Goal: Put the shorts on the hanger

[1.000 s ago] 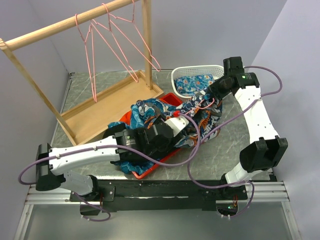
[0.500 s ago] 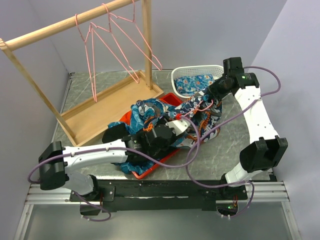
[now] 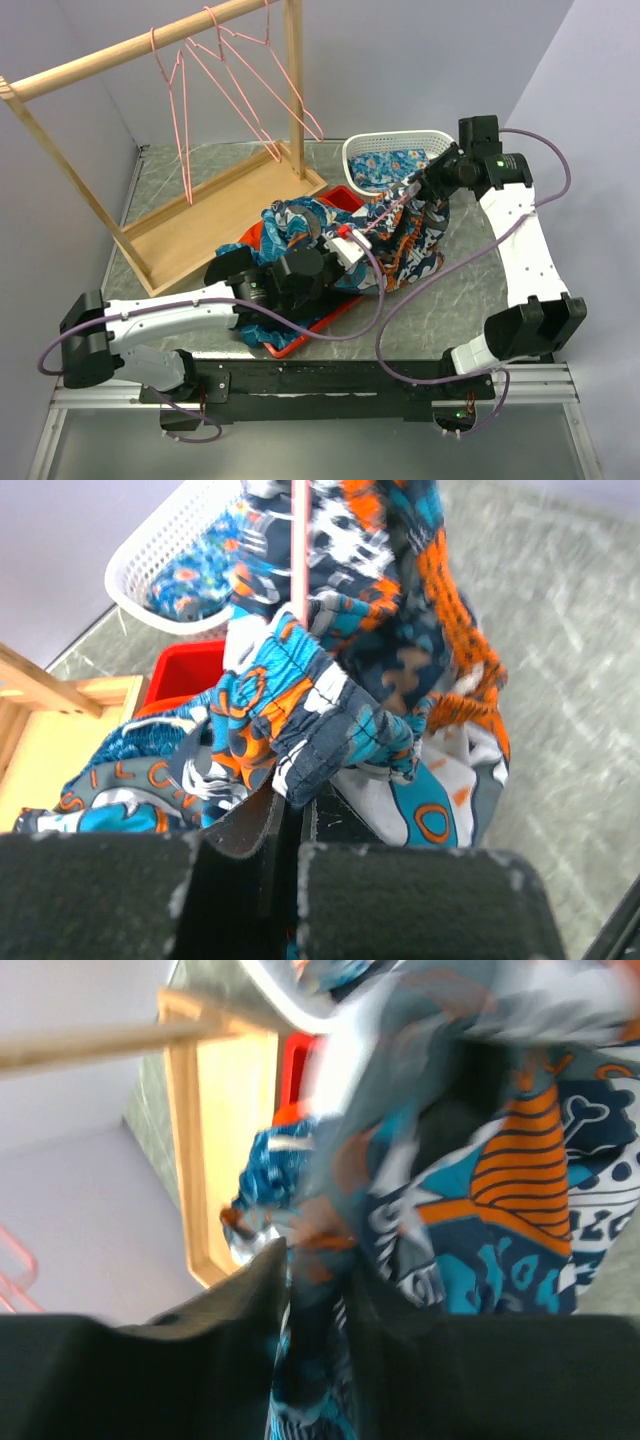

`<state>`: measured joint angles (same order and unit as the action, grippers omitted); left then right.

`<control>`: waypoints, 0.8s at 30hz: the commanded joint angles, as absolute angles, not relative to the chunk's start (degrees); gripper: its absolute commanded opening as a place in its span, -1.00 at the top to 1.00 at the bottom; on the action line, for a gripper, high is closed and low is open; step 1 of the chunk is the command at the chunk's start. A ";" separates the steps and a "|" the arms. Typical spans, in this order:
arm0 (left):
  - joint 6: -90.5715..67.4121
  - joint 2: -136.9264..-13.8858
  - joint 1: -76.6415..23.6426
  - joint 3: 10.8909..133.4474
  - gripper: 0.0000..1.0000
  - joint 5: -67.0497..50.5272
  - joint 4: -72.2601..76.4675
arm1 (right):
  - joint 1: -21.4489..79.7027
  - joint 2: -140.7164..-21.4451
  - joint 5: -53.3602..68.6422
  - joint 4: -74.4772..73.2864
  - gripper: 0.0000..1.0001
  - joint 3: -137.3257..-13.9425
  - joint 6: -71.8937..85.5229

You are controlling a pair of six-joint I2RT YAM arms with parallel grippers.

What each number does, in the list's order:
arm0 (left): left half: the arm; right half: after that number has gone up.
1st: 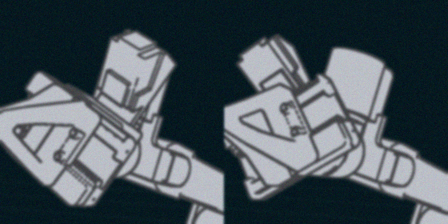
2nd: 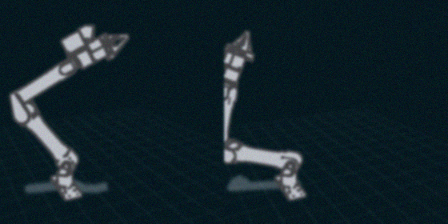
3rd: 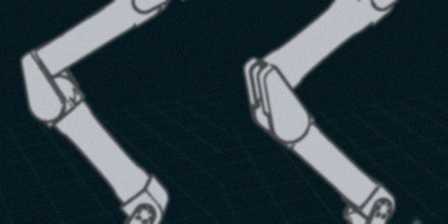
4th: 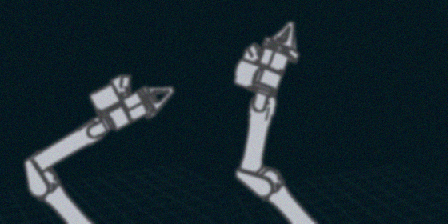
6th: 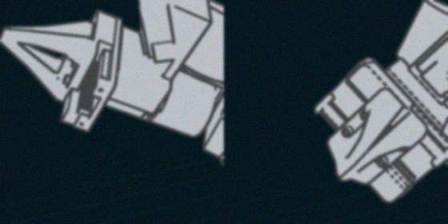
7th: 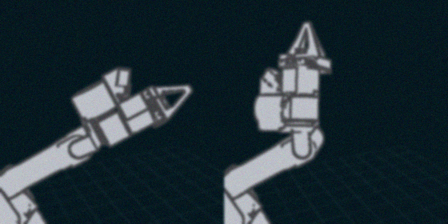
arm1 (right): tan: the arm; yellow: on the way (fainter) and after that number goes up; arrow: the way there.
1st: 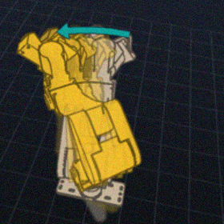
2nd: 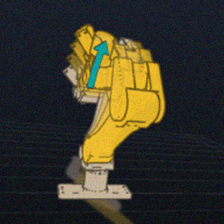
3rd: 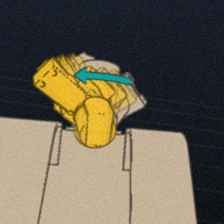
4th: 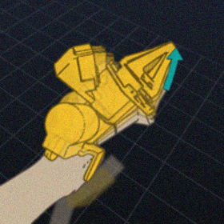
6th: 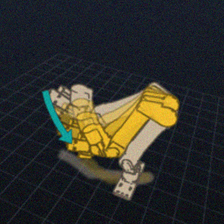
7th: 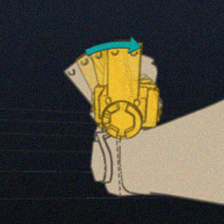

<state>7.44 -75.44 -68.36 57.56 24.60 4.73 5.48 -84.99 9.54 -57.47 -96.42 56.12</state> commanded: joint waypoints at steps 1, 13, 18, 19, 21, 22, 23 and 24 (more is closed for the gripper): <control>1.41 -69.53 -67.41 62.49 0.98 22.24 7.30 | 5.71 -77.44 14.23 -52.75 0.14 -94.67 50.81; -9.40 -66.18 -65.13 79.61 0.98 21.53 -15.35 | 5.71 -68.30 17.40 -42.63 -0.82 -104.32 44.13; -11.42 -65.92 -65.04 89.80 0.98 20.74 -24.42 | 5.80 -60.58 16.96 -35.19 -0.90 -98.91 42.37; -11.60 -65.74 -65.04 90.96 0.98 20.48 -25.74 | 5.80 -59.60 17.83 -33.50 -0.90 -97.49 41.93; -11.78 -65.04 -65.04 94.11 0.98 19.26 -28.73 | 7.02 -58.36 17.76 -33.05 -0.90 -96.42 38.78; -11.95 -64.95 -65.04 95.17 0.98 19.07 -29.61 | 7.90 -58.36 16.97 -33.83 -0.89 -96.76 37.54; -12.13 -64.86 -65.04 97.36 0.98 19.16 -31.45 | 10.52 -58.53 14.18 -35.75 -0.88 -97.38 36.22; -12.04 -64.95 -65.04 98.51 0.98 19.07 -32.51 | 12.29 -58.62 12.41 -36.55 -0.88 -98.43 33.77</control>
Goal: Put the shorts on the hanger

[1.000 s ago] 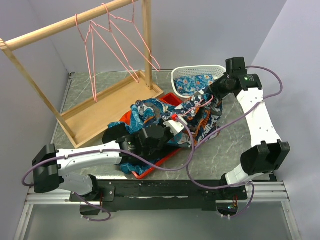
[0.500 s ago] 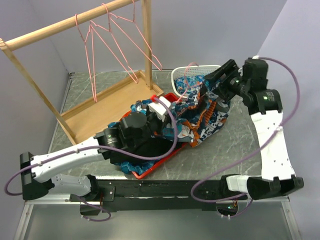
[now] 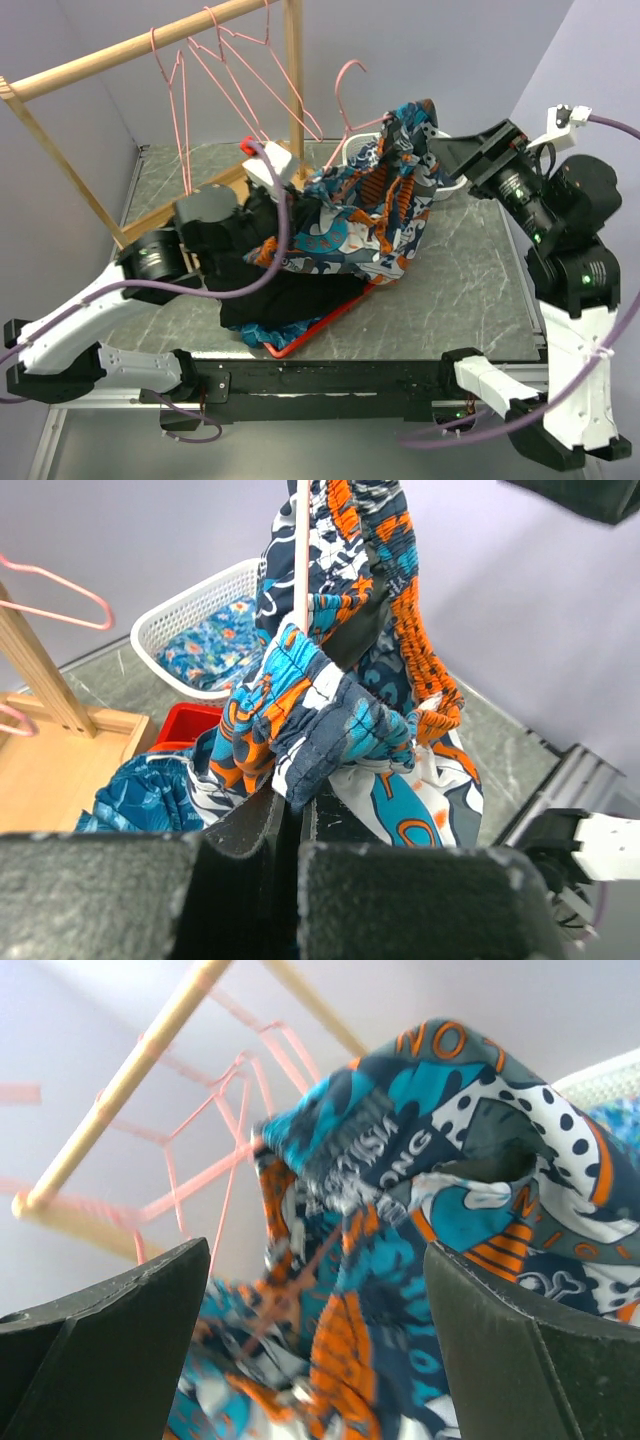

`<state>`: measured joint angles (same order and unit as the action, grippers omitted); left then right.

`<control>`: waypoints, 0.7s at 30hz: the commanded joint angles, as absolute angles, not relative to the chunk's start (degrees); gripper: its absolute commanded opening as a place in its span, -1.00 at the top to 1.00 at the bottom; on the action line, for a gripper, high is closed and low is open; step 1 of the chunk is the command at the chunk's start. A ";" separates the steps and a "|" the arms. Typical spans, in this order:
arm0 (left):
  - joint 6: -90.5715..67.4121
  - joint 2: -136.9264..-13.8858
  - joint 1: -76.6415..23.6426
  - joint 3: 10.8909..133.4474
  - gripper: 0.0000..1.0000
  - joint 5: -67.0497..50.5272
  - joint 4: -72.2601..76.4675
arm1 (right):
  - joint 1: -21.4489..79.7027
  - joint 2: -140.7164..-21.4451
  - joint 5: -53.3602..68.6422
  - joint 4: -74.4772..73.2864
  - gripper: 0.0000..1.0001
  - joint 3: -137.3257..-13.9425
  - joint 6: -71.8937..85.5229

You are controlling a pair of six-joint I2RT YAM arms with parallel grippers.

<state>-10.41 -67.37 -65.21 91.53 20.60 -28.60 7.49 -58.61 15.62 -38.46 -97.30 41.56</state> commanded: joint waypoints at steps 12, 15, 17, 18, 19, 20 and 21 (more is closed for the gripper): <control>-11.95 -67.94 -65.04 111.00 0.98 18.46 -44.38 | 38.57 -67.49 -15.19 -43.77 -0.58 -107.75 26.19; -12.22 -67.15 -65.04 110.74 0.98 17.93 -45.61 | 40.60 -70.04 -18.45 -44.73 -0.52 -109.94 25.84; -12.30 -66.45 -65.13 110.39 0.98 17.41 -46.23 | 41.13 -72.23 -19.16 -45.87 -0.43 -111.79 25.58; -12.39 -66.27 -65.04 110.30 0.98 17.32 -46.67 | 41.31 -72.94 -19.33 -46.23 -0.09 -112.41 25.66; -12.57 -66.10 -65.04 110.30 0.98 17.49 -47.54 | 41.31 -73.65 -19.86 -47.10 0.16 -113.20 25.93; -12.66 -65.66 -65.04 110.04 0.98 17.84 -47.98 | 41.31 -74.87 -22.30 -49.02 0.42 -115.20 26.36; -12.74 -65.48 -65.04 109.87 0.98 18.28 -48.42 | 41.40 -75.32 -23.80 -49.83 0.76 -116.18 26.28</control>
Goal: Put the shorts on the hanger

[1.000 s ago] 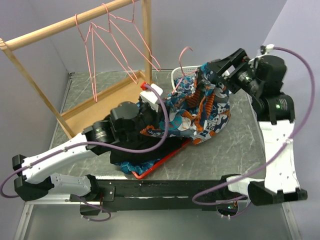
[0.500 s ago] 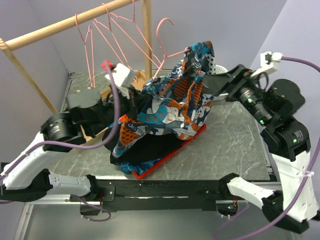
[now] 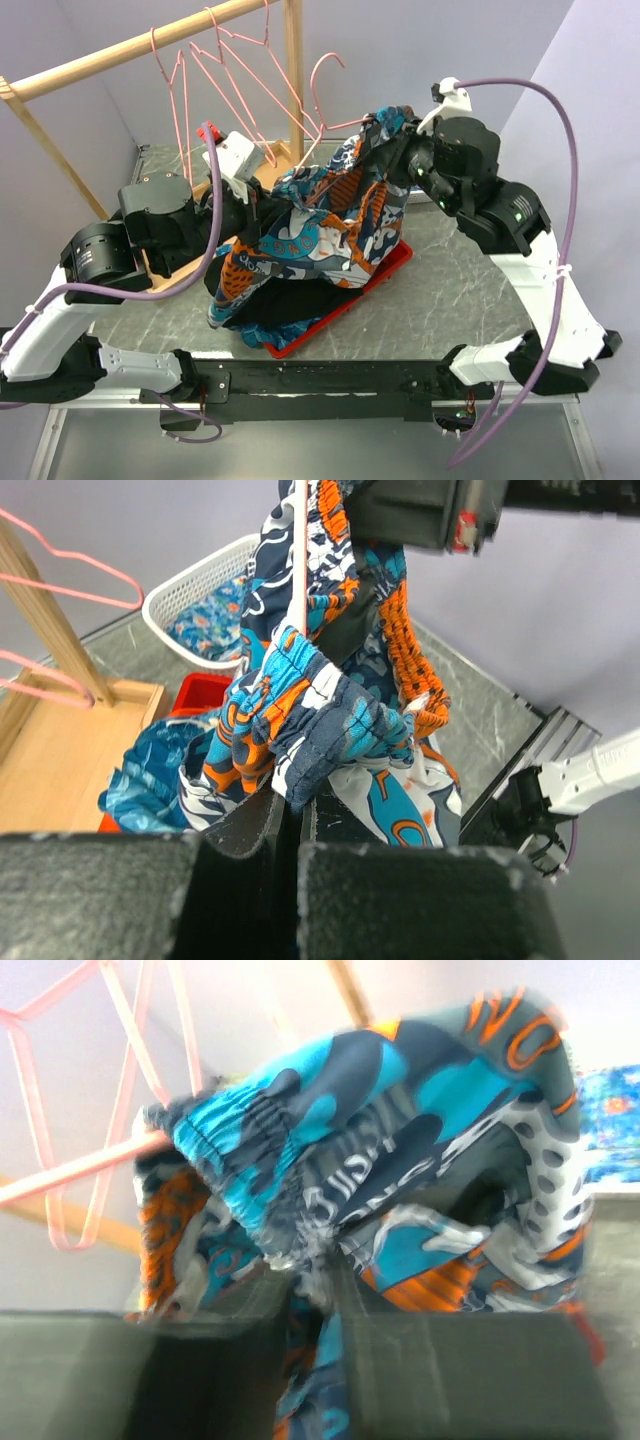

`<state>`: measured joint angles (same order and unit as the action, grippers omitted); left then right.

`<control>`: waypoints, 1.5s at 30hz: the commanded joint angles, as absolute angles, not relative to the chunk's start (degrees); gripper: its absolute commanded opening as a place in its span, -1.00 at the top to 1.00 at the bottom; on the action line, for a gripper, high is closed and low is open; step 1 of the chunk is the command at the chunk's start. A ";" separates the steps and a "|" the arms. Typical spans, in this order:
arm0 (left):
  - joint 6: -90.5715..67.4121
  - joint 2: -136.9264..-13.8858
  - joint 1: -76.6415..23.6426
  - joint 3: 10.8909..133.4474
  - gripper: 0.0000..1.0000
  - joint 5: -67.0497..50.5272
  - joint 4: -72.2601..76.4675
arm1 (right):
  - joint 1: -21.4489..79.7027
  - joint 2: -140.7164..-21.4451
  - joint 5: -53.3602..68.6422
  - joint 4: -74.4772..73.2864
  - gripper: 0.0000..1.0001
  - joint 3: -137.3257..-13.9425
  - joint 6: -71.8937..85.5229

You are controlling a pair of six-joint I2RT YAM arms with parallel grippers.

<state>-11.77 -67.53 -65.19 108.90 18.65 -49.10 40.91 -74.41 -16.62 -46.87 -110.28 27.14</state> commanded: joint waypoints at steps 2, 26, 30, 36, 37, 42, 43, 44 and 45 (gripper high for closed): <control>-13.01 -64.16 -65.04 108.82 0.98 18.11 -49.47 | 41.22 -76.54 -29.06 -52.10 0.94 -119.94 25.84; -14.85 -57.13 -65.04 109.07 0.98 11.69 -51.41 | 33.09 -60.22 -25.53 -31.31 -0.91 -97.60 26.25; -15.20 -55.64 -65.04 108.37 0.98 11.25 -50.89 | 23.74 -59.06 -18.99 -31.03 -0.92 -92.91 32.69; -15.03 -54.14 -65.04 107.31 0.98 10.72 -50.71 | 16.79 -59.85 -8.90 -28.04 -0.94 -87.98 37.70; -15.03 -53.88 -65.04 107.14 0.98 10.64 -50.54 | 16.70 -60.29 -8.88 -28.12 -0.94 -88.24 38.05; -15.12 -52.21 -65.04 107.31 0.98 9.15 -49.04 | 14.60 -62.75 -8.80 -29.36 -0.95 -86.14 40.86; -15.12 -51.60 -65.04 107.66 0.98 8.62 -48.61 | 12.85 -63.36 -4.70 -27.01 -0.95 -83.35 41.83; -15.20 -51.42 -65.04 108.01 0.98 7.66 -48.52 | 12.05 -63.72 -2.14 -25.07 -0.95 -81.58 42.18; -15.21 -51.15 -65.04 108.45 0.98 7.30 -48.69 | 11.52 -63.89 1.11 -22.70 -0.94 -79.74 42.27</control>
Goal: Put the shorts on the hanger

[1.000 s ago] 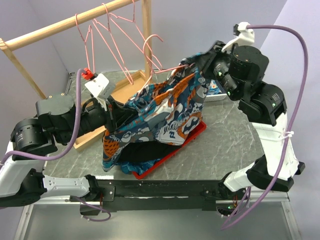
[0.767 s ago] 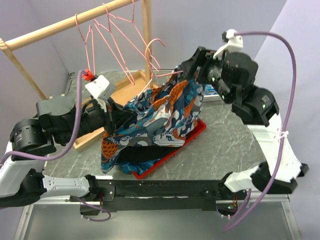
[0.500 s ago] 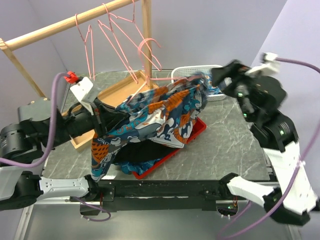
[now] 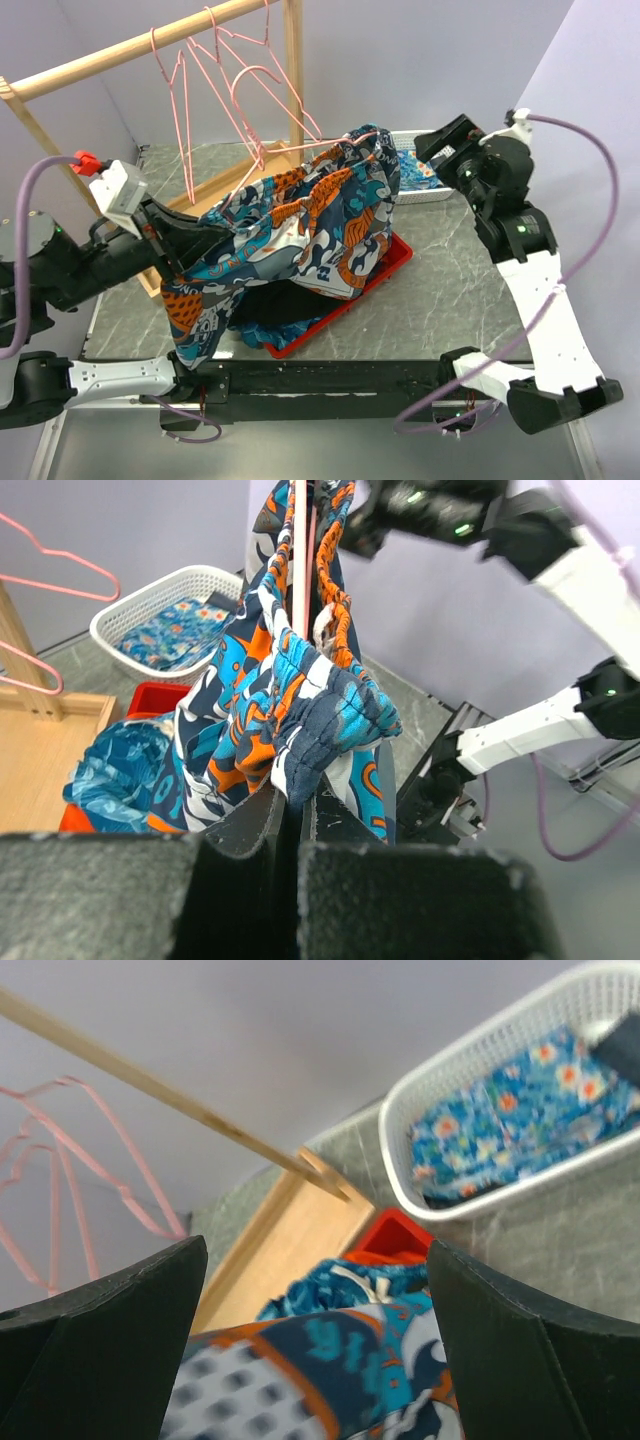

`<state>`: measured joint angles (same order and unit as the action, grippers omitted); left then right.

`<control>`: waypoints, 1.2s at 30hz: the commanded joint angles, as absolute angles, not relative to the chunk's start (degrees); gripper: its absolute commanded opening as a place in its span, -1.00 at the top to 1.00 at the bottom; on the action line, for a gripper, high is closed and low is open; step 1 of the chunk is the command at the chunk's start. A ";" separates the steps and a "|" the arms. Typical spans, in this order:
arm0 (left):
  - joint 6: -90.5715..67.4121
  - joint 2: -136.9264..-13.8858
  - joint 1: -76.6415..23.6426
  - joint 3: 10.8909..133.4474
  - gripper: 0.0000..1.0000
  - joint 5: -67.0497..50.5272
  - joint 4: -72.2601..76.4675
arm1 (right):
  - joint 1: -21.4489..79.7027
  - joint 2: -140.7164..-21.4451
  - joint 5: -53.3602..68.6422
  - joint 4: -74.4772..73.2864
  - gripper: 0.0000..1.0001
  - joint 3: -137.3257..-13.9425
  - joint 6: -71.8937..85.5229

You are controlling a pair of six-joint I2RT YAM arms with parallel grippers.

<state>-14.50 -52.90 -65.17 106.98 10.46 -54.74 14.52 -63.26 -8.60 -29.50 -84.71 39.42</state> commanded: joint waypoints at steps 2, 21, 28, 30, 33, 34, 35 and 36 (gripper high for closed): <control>-15.21 -50.89 -65.04 109.68 0.98 6.68 -48.95 | 11.34 -65.47 6.39 -18.20 -0.90 -76.73 42.10; -20.47 -38.34 -65.04 96.09 0.98 9.93 -42.63 | 35.93 -58.81 9.24 4.92 -0.83 -55.90 41.75; -23.64 -33.05 -65.04 90.88 0.98 13.36 -45.00 | 46.05 -60.20 0.54 0.80 -0.83 -60.55 40.17; -24.17 -31.39 -64.95 90.09 0.98 14.41 -44.74 | 47.98 -61.34 -4.03 -0.87 -0.84 -62.04 39.12; -24.00 -29.37 -64.95 89.48 0.98 14.94 -43.51 | 49.74 -63.10 -5.54 -1.93 -0.86 -64.51 37.18; -23.91 -29.01 -64.95 89.65 0.98 15.03 -43.24 | 50.18 -63.71 -5.36 -2.11 -0.86 -65.90 36.48; -23.73 -28.83 -64.95 89.74 0.98 15.03 -43.16 | 50.71 -64.33 -5.27 -2.20 -0.87 -66.79 35.95; -23.38 -28.83 -64.95 90.35 0.98 15.29 -43.07 | 52.19 -65.47 -5.97 -2.37 -0.87 -67.67 35.51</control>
